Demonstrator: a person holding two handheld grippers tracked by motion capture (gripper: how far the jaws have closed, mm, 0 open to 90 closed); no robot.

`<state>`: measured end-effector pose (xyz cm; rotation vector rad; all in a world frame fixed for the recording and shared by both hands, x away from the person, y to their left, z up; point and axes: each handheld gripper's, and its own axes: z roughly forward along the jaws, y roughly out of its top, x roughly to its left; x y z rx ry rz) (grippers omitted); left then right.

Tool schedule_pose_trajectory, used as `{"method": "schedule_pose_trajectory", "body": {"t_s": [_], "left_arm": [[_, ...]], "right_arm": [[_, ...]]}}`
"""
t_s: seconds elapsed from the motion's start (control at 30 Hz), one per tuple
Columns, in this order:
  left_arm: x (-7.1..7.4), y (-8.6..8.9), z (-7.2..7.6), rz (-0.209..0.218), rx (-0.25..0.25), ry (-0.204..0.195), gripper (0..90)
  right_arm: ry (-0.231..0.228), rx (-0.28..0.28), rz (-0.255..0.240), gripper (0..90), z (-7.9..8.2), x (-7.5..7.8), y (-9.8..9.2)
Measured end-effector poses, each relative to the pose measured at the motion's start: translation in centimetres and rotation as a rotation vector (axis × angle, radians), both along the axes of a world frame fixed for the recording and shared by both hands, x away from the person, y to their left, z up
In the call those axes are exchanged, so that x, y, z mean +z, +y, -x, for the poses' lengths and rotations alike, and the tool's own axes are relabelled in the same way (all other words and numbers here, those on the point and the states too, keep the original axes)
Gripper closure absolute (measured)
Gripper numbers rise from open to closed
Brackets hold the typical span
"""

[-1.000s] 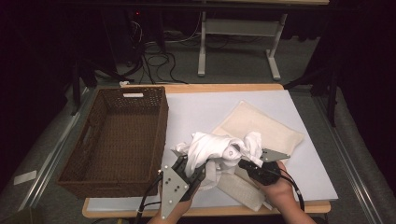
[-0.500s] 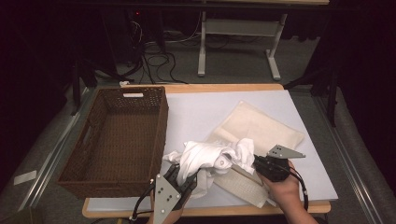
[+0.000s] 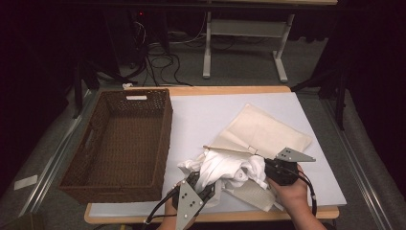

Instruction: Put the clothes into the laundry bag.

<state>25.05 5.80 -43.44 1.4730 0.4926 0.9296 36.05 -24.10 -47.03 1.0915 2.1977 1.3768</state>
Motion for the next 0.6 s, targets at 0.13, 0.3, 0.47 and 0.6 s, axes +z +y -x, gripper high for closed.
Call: {"method": "schedule_pose_trajectory", "body": {"t_s": [0.13, 0.3, 0.47, 0.6], "left_arm": [[-1.0, 0.8, -1.0, 0.002, 0.02, 0.083, 77.3], [-1.9, 0.4, -1.8, -0.001, 0.004, 0.179, 77.0], [-2.8, -1.4, -2.0, -0.051, -0.032, 0.205, 76.9], [-4.3, -3.2, -2.5, -0.105, -0.042, 0.278, 76.2]], "right_arm": [[-0.013, -0.003, -0.016, 87.1, 0.1, 0.3, -0.2], [-0.028, 0.004, -0.029, 87.0, 0.3, 0.6, -0.3], [-0.068, 0.009, -0.045, 87.0, 0.6, 1.3, -0.2], [-0.094, 0.022, -0.061, 86.9, 0.9, 1.8, -0.2]]}}
